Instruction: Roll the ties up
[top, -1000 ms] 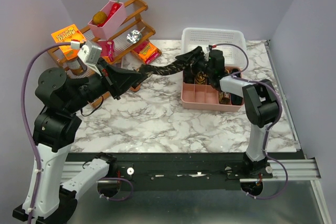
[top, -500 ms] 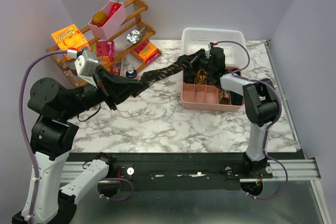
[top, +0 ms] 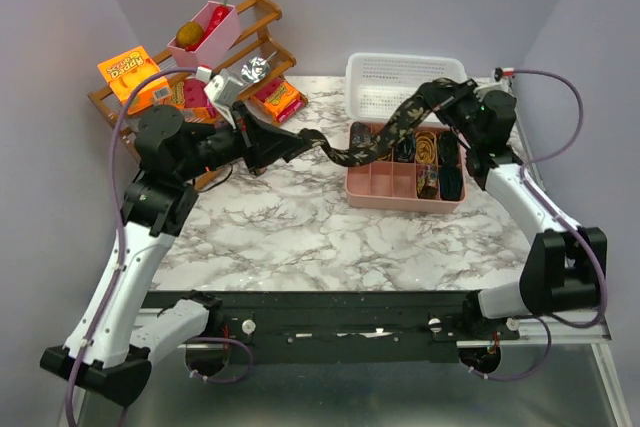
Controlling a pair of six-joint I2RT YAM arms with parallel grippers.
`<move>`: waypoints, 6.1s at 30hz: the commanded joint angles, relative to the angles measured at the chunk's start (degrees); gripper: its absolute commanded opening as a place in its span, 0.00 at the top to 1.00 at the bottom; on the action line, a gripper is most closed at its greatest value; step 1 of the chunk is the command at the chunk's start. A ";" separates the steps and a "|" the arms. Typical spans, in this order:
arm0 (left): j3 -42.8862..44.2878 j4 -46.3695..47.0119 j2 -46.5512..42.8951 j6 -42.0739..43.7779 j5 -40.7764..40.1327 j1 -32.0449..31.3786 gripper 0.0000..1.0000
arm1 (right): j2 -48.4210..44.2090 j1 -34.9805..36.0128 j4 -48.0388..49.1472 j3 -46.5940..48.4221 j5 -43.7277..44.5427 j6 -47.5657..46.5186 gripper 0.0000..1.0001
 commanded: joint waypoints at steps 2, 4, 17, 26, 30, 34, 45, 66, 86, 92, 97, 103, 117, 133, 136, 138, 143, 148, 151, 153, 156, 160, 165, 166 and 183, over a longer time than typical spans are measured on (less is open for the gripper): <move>-1.60 12.74 5.76 -4.03 3.70 -1.71 1.00 | -7.23 -6.73 -7.05 -8.21 3.20 -6.43 0.99; 0.06 11.17 8.73 -2.10 0.71 -5.92 1.00 | -10.56 -10.24 -8.19 -11.82 3.64 -7.83 0.99; -2.82 23.98 22.99 -7.27 -2.28 -16.92 1.00 | -20.34 -19.48 -17.69 -21.66 11.02 -14.70 0.99; -12.84 15.65 15.71 -3.07 -12.12 -17.01 1.00 | -12.34 -19.57 -16.90 -30.10 3.12 -11.01 1.00; -15.22 10.38 11.31 -2.71 -15.20 -16.23 1.00 | -13.38 -19.57 -15.05 -35.37 1.27 -9.34 1.00; -18.20 9.66 7.27 -4.02 -15.91 -14.38 1.00 | -19.97 -19.57 -15.14 -39.07 2.67 -9.42 1.00; -20.67 11.14 4.62 -5.95 -10.91 -11.39 1.00 | -27.18 -20.28 -24.00 -38.02 3.29 -10.65 1.00; -21.29 6.50 0.76 -2.88 -11.34 -10.60 1.00 | -43.80 -20.63 -36.32 -46.80 -6.46 -9.42 0.99; -19.09 8.00 5.85 -1.83 -12.13 -9.72 1.00 | -30.72 -20.63 -24.11 -43.56 -6.20 -10.74 0.99; -18.91 7.90 6.82 -1.48 -12.31 -8.75 1.00 | -19.99 -20.36 -16.55 -39.87 -8.58 -10.65 0.99; -18.65 7.91 8.31 -1.04 -13.36 -7.53 1.00 | -17.00 -20.01 -14.61 -37.23 -7.35 -11.18 0.99; -18.56 6.94 7.79 -0.86 -13.54 -6.47 1.00 | -17.34 -20.01 -18.64 -34.50 -4.37 -12.14 0.99; -21.55 -7.72 -1.17 -0.33 -17.05 -3.04 1.00 | -24.10 -20.10 -22.44 -43.38 -5.50 -6.44 0.96; -24.89 -13.27 -8.12 -0.16 -18.02 -2.16 1.00 | -40.81 -20.10 -38.95 -42.23 -4.00 -9.68 0.93; -24.28 -15.12 -8.38 0.19 -20.47 -2.16 1.00 | -39.94 -20.10 -38.79 -43.64 -4.53 -9.25 0.92; -24.01 -16.61 -8.47 0.28 -22.14 -2.16 1.00 | -37.92 -20.01 -37.56 -44.78 -5.32 -8.90 0.88; -23.31 -19.51 -8.21 -1.65 -26.62 -2.07 1.00 | -32.47 -20.10 -32.11 -44.62 -7.17 -10.21 0.77; -22.17 -24.61 -8.03 -4.81 -29.70 -1.90 1.00 | -20.37 -20.10 -32.10 -39.09 -11.82 -17.84 0.57; -22.52 -26.72 -8.56 -6.31 -34.62 -1.90 1.00 | -14.56 -20.01 -32.54 -37.24 -15.69 -20.49 0.46; -22.69 -27.95 -8.56 -7.01 -36.82 -1.90 1.00 | -13.39 -20.01 -32.54 -37.23 -17.19 -21.02 0.40; -23.40 -28.48 -8.30 -8.24 -40.69 -1.81 1.00 | -14.70 -20.01 -34.12 -37.32 -18.77 -21.90 0.24; -24.45 -27.43 -7.24 -9.47 -41.14 -1.81 1.00 | -19.18 -20.01 -36.58 -37.23 -21.05 -21.73 0.00; -24.45 -27.86 -5.22 -10.70 -40.52 -1.72 1.00 | -24.63 -20.01 -43.51 -32.85 -21.50 -24.01 0.00; -24.37 -27.95 -5.13 -10.88 -40.61 -1.63 1.00 | -26.38 -20.01 -46.49 -31.79 -21.58 -25.32 0.00; -26.21 -36.11 -10.49 -17.82 -38.06 -1.28 1.00 | -26.42 -19.31 -45.03 -23.43 -16.93 -27.53 0.00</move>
